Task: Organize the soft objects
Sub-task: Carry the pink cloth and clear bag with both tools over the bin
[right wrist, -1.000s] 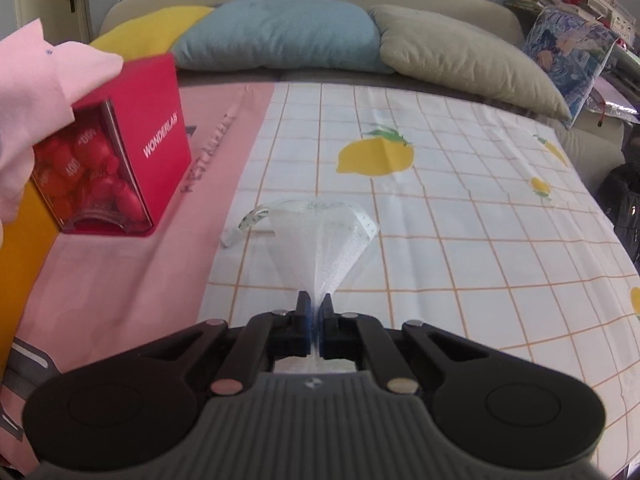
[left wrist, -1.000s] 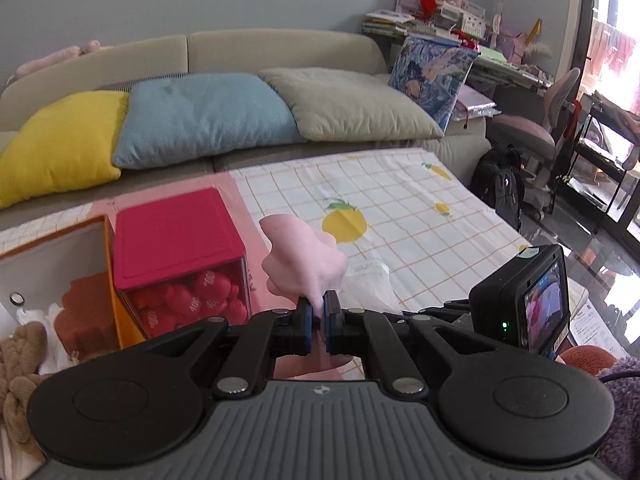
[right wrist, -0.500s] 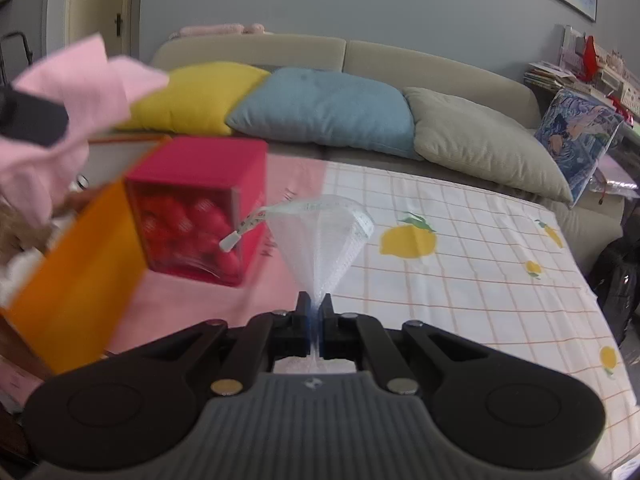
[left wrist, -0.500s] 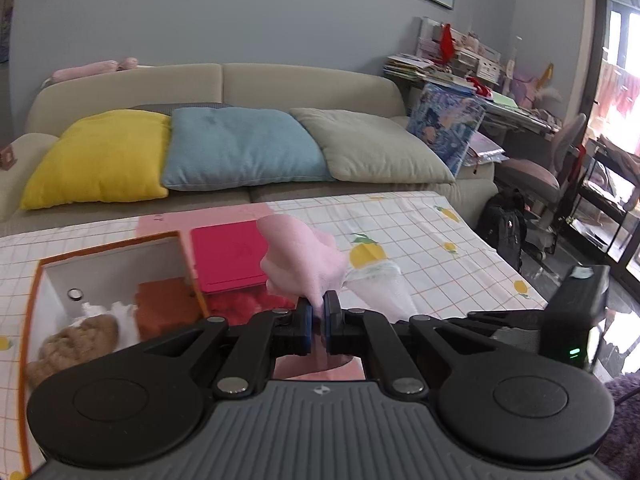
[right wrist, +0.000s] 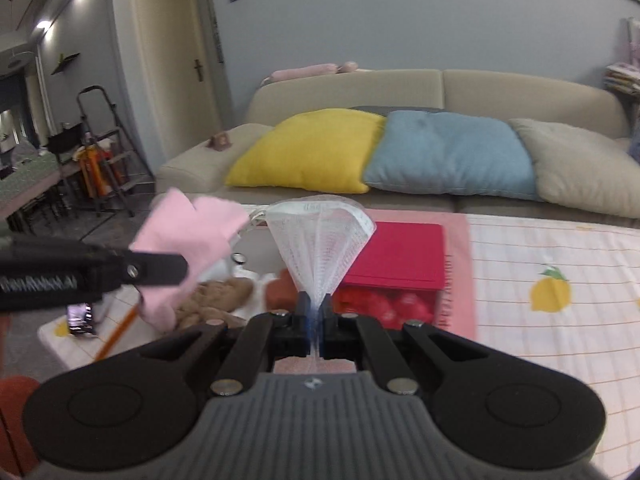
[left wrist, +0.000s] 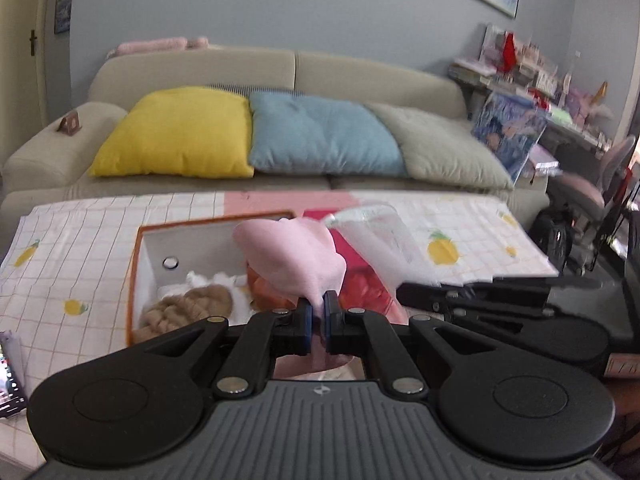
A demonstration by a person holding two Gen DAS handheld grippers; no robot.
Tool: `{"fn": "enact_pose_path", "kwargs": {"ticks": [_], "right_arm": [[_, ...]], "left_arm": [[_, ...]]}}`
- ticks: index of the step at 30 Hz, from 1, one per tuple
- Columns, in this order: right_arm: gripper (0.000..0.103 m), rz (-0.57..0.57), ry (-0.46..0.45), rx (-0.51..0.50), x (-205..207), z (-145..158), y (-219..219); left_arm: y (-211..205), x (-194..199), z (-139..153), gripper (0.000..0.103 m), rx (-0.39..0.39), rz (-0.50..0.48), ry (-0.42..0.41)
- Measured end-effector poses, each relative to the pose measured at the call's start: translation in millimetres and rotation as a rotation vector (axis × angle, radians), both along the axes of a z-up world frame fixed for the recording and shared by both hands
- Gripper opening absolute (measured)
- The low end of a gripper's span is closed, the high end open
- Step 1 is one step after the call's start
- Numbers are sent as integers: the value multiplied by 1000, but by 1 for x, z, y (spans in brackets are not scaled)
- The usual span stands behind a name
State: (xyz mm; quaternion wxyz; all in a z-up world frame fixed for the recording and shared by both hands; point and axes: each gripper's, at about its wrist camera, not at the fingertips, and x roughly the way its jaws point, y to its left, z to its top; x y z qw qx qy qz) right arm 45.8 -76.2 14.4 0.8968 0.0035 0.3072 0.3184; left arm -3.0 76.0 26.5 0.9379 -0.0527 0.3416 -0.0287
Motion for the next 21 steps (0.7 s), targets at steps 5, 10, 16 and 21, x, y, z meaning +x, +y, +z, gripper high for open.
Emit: {"fn": "enact_pose_path", "kwargs": {"ticks": [5,10,16,21], "right_arm": [[0,70,143,-50,13,-9,38],[0,108,233,-87,25,-19,57],[0,120,290,-131,41,-26,73],[0,140,284,-180,54,-32,84]], "left_arm": [[21,8,-16,6,3,-35,139],[45,16,-33,6,-52,-75,239],[58,33,-55,6,-33,-114,356],[58,50,-74,6,-24,-175,469]]}}
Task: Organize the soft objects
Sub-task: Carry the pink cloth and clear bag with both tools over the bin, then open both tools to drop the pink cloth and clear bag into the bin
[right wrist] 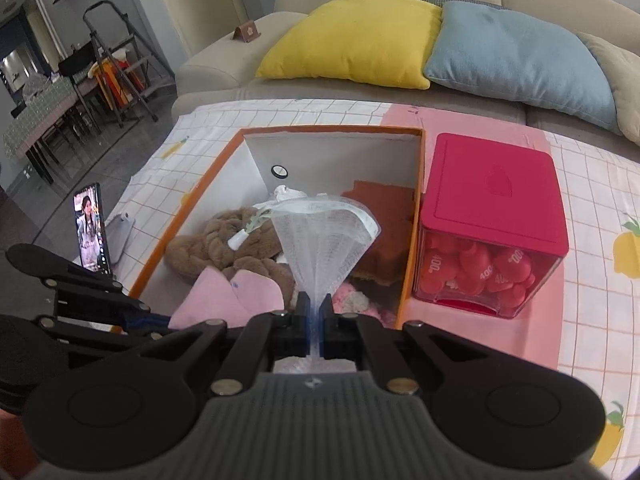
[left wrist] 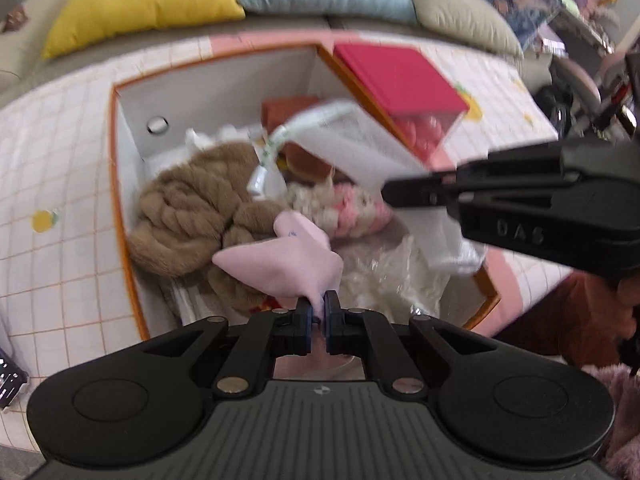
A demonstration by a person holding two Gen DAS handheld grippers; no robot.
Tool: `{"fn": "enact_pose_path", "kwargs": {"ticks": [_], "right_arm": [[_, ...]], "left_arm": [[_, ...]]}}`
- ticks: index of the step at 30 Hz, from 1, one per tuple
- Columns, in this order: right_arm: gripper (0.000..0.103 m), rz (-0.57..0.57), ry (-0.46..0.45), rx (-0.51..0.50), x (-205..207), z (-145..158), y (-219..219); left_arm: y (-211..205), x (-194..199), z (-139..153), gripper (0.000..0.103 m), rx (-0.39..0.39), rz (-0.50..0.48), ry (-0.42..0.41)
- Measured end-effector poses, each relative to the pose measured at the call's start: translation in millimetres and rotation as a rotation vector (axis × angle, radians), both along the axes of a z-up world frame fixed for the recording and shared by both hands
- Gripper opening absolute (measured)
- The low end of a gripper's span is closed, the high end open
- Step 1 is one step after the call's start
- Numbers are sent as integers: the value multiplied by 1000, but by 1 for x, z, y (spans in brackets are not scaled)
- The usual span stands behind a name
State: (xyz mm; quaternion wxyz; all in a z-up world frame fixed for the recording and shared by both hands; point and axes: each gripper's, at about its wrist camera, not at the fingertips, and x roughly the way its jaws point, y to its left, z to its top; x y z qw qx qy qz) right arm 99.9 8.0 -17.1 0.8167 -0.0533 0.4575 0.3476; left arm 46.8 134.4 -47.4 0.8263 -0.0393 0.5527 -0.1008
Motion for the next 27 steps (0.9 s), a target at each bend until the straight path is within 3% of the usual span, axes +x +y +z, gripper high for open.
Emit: {"fn": "enact_pose_path", "kwargs": {"ticks": [4,10,13,15,17,22,25,27], "right_arm": [[0,19,0,-21,5,-5,3],[1,49,63,5,13,-15,16],[1,59,91,13,14,-20,23],[2,66,107,15,15,-24,27],[3,78,129,18,16,-28,30],[11,62,196,30,23,-36,34],[13,49,183,42,23,-31,29],[27,38,156,44,21,-24,25]], "left_arm": [[-3,9,-12,7,53,-44,68],[-4,16,-24,14,68,-77,142],[-2,15,-22,31,60,-77,123],[-1,12,-20,57,54,-88,116],[0,9,-16,65,60,-108,99],[3,13,-2,69,91,-127,73],[3,13,8,70,103,-107,51],[4,13,17,70,113,-92,38]]}}
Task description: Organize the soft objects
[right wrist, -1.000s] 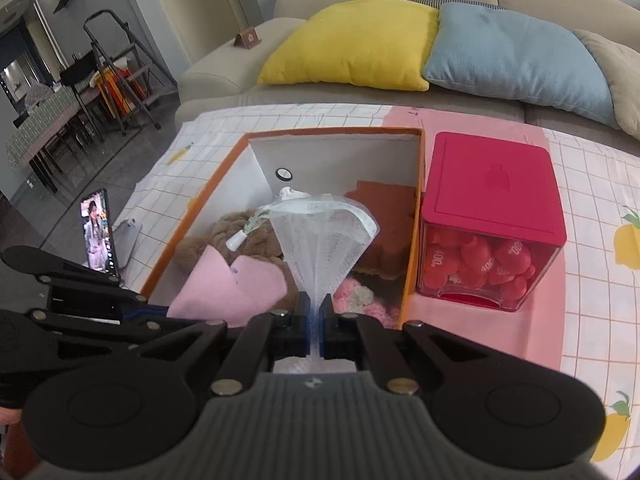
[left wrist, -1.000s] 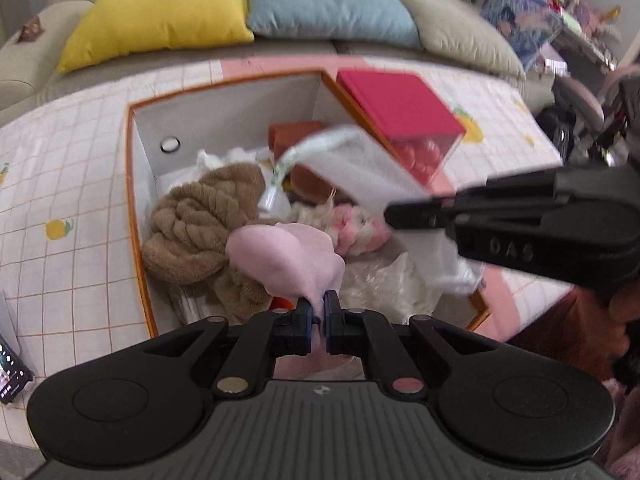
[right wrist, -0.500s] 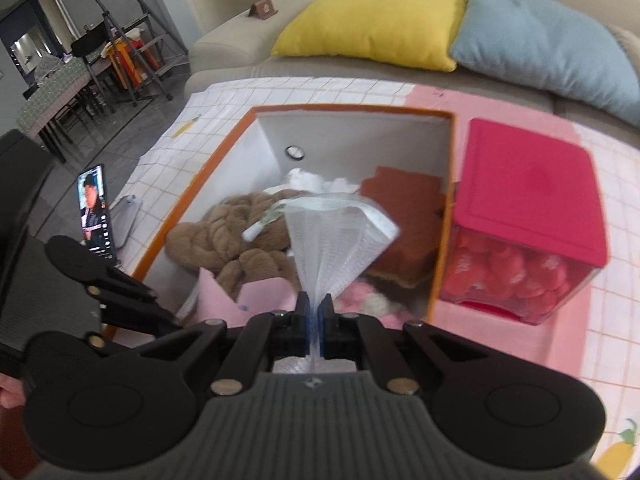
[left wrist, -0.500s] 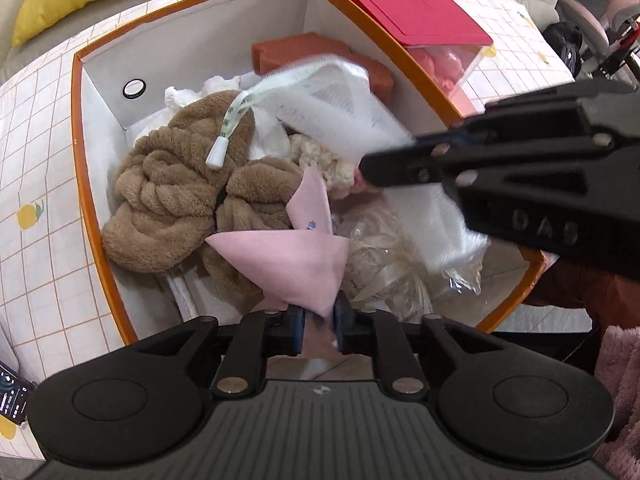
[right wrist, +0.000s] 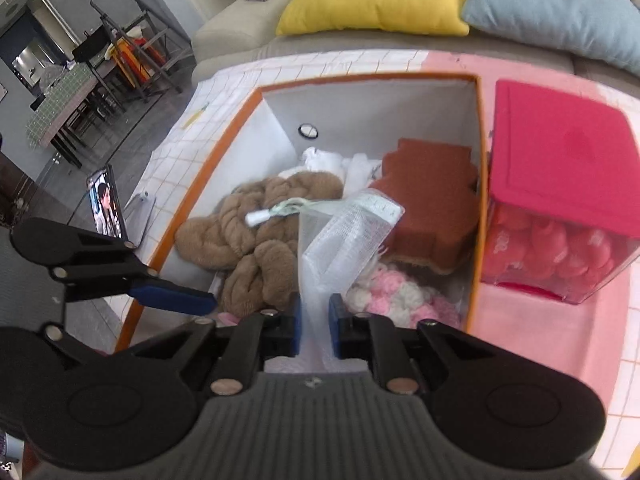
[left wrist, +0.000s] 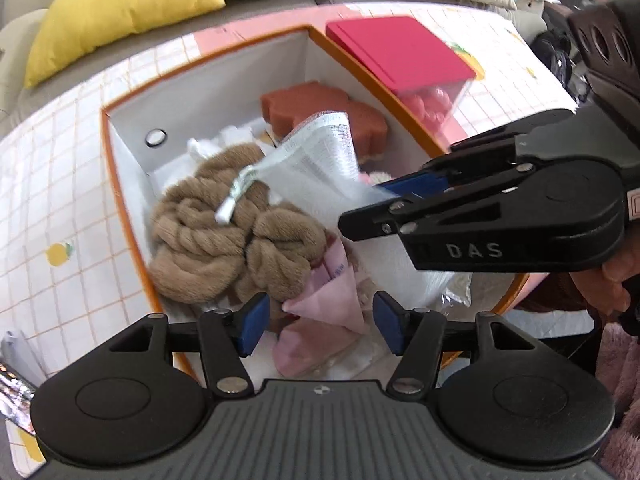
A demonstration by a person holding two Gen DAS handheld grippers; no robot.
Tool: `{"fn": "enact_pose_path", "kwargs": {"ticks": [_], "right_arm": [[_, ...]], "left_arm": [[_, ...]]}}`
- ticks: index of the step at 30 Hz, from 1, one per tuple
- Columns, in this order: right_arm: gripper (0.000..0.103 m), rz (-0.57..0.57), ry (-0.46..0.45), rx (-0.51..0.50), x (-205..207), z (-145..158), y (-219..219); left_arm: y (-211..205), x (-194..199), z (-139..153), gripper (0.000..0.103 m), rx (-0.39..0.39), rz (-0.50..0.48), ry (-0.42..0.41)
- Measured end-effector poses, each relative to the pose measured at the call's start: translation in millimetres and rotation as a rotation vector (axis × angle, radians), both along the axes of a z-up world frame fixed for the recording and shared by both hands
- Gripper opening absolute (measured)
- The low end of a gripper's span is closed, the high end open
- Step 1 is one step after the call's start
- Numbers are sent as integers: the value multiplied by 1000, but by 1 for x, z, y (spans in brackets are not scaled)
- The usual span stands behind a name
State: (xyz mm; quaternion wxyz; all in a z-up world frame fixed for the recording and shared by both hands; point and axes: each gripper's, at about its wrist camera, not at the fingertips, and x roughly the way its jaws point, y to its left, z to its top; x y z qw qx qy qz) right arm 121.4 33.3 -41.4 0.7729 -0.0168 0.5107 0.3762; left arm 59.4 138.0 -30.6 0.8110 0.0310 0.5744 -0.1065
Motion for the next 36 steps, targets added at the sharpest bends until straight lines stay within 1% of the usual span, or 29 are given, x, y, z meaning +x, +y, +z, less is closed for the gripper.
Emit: {"fn": "enact_pose_path", "kwargs": {"ticks": [2,4,6,8,10,12,13,15,18,20,22,24,26,27,28,29,30,31,34,36], "right_arm": [[37,-11,-33,5,-1,9,-5],[38,-25,-62,7,-2,18,-11],[44,-45,-92,16,-2,28,-17],[46,-63,-125,22,-4,40,-24],[50,-82,-183,21,-9,57,-34],[58,-107,-260,20,-17,76,-46],[60,-121,-296,19,-22,86,-53],[67,-153,-365,10,-32,102,-68],[69,-203,-457,-18,-49,124,-91],[70,-256,-496,-28,-61,134,-109],[73,-312,-508,-22,-72,141,-128],[73,-347,-508,-29,-83,146,-145],[73,-361,-515,-62,-95,150,-157],[76,-372,-524,-75,-101,152,-162],[81,-397,-540,-90,-109,153,-168],[92,-420,-560,-92,-117,155,-175],[93,-430,-575,-88,-123,155,-181],[93,-442,-582,-87,-127,155,-186],[93,-512,-637,-89,-141,151,-194],[94,-526,-661,-77,-150,145,-197]], "left_arm": [[-3,0,10,70,21,9,-21],[-5,-3,20,70,37,13,-46],[-9,-5,30,70,53,10,-69],[-14,-8,43,70,76,6,-103],[-21,-13,55,70,96,3,-145],[-27,-19,68,70,92,1,-191],[-30,-22,76,70,86,4,-216],[-37,-29,88,70,79,14,-270],[-49,-41,110,70,69,50,-383],[-57,-54,121,70,61,61,-470],[-66,-67,130,71,46,79,-551],[-71,-75,136,77,22,117,-600],[-76,-83,142,81,-8,157,-657],[-80,-86,143,83,-16,172,-680],[-84,-89,144,83,-20,181,-712],[-87,-94,146,85,-21,185,-750],[-92,-98,146,90,-18,190,-782],[-96,-103,147,92,-9,195,-811],[-108,-111,144,100,14,214,-839],[-113,-114,138,101,33,229,-843]]}}
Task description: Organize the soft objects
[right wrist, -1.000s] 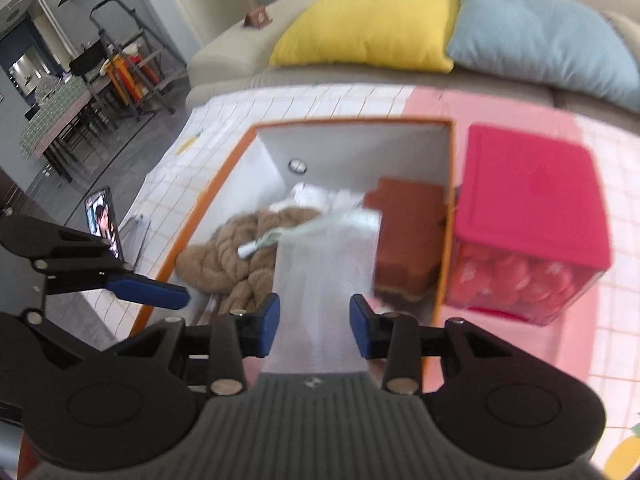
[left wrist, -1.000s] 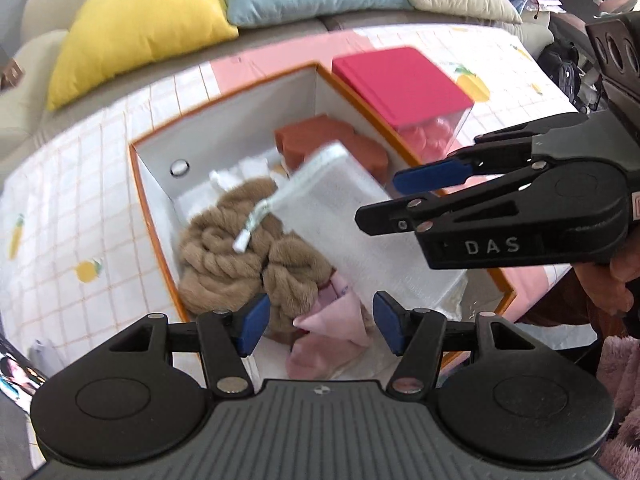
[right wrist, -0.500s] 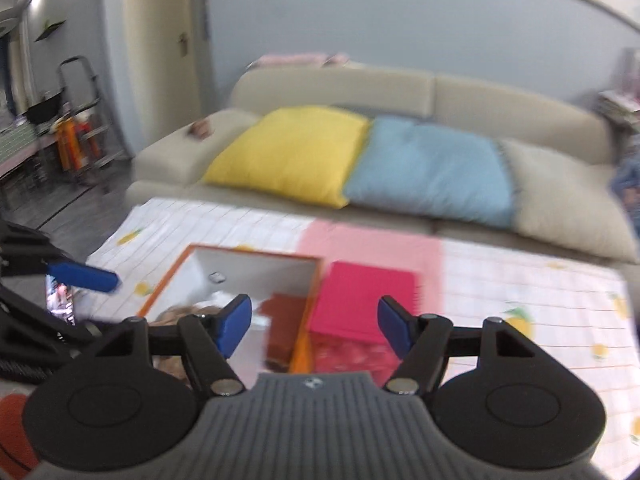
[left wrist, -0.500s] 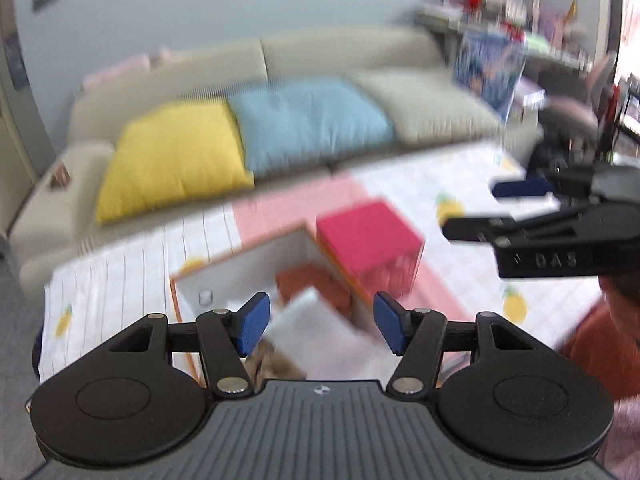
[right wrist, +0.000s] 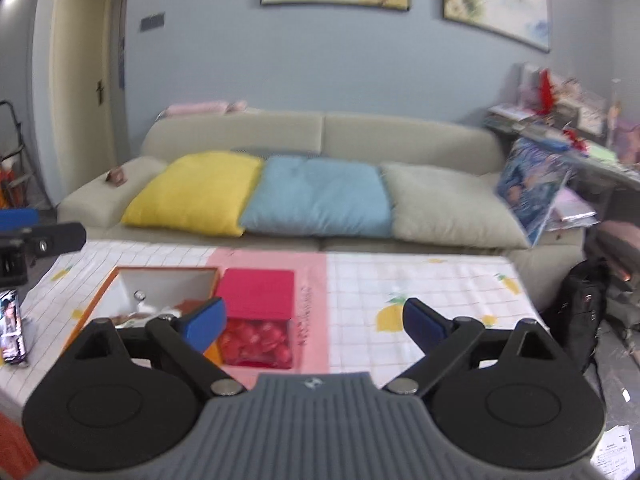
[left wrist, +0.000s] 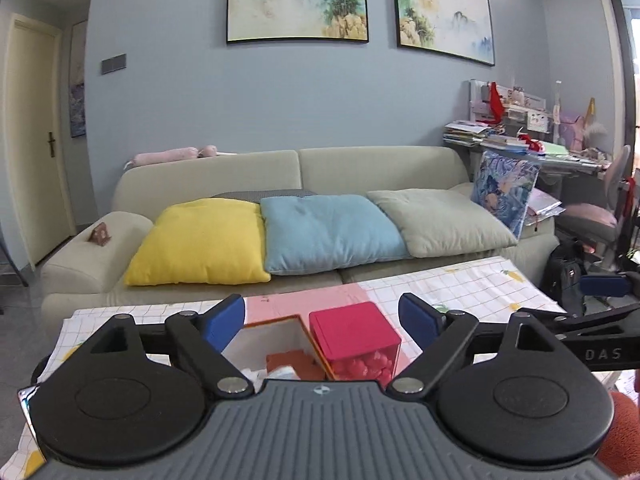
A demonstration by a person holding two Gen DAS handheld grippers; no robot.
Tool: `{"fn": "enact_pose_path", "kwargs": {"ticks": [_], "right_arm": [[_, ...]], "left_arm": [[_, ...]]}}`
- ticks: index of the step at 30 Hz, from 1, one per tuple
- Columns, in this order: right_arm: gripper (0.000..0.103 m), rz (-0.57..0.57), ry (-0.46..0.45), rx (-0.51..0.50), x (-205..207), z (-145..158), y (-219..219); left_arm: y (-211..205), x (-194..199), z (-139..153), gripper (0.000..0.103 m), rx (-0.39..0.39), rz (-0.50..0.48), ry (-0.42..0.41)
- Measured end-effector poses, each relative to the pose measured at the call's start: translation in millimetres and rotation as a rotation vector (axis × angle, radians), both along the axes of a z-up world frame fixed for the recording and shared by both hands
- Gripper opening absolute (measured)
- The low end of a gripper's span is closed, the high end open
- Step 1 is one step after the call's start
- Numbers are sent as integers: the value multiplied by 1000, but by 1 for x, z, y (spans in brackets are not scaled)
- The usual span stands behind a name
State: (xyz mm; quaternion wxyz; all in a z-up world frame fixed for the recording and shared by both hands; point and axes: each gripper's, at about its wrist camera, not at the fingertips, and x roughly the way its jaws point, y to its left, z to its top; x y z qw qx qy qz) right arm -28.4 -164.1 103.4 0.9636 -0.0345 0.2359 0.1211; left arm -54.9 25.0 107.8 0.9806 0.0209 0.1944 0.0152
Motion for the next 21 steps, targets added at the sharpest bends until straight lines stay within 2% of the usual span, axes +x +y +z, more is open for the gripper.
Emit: {"fn": "enact_pose_path", "kwargs": {"ticks": [5,12,15,18,21], "right_arm": [[98,-17,-24,37,-13,-15,-1],[100,-29,20,37,-8,-32,4],[100,-33,58,36,-5,-40,4],[100,-38,114,37,0,-51,4],[100,-35,174,29,5,-61,6]], "left_arm": [[-10,-5,-15,102,5,69,1],[-4,-1,-35,103,-39,121,80],[2,2,-44,103,-67,140,132],[1,2,-55,103,-31,136,171],[-1,1,-66,103,-40,130,221]]}}
